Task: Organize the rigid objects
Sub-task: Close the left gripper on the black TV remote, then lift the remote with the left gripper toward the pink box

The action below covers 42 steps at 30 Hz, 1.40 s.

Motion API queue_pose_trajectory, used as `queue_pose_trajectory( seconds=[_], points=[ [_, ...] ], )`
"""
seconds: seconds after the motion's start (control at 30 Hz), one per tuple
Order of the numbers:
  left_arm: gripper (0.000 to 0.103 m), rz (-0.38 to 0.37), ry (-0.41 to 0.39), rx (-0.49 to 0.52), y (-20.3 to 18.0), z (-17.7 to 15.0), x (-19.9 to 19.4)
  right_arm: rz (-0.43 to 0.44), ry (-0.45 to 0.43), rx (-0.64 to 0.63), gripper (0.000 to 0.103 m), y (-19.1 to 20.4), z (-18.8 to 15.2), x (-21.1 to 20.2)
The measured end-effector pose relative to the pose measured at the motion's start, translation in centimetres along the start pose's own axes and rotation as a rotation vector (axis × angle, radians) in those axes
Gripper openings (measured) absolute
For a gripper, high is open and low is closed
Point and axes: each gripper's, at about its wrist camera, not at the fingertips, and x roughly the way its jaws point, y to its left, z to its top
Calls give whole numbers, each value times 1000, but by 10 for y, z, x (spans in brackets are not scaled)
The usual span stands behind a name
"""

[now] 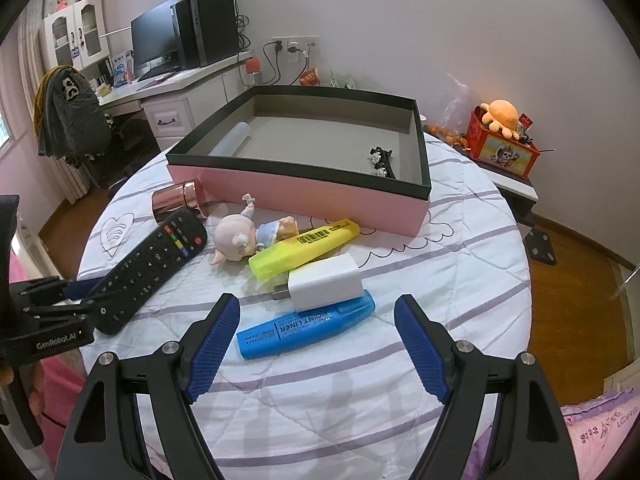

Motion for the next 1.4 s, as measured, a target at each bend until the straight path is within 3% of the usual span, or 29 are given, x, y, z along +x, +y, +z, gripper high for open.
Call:
queue_pose_trajectory(
  seconds=[0.07, 0.17, 0.3, 0.43, 0.47, 0.53, 0.73, 0.97, 1.4],
  points=[
    [68, 17, -14, 28, -3, 1, -1, 0, 2, -1, 81, 1, 1, 1],
    [81, 63, -28, 107, -16, 2, 3, 1, 9, -2, 81, 1, 2, 5],
    [82, 122, -20, 230, -35, 1, 17, 1, 22, 1, 81, -1, 1, 10],
    [81, 131, -18, 271, -42, 6, 27, -5, 33, 10, 81, -6, 0, 15],
    [79, 118, -16, 267, -42, 9, 29, -6, 33, 12, 81, -8, 0, 15],
    [55, 64, -10, 259, -42, 12, 30, -9, 33, 17, 81, -11, 1, 16],
    [47, 33, -9, 214, -46, 14, 26, -4, 28, 29, 81, -15, 3, 17],
    [44, -23, -14, 195, -56, 4, 14, 8, 19, 23, 81, -14, 2, 13],
    [44, -23, -70, 225, -74, -1, -18, 6, -27, 35, 81, -20, -3, -13]
  ],
)
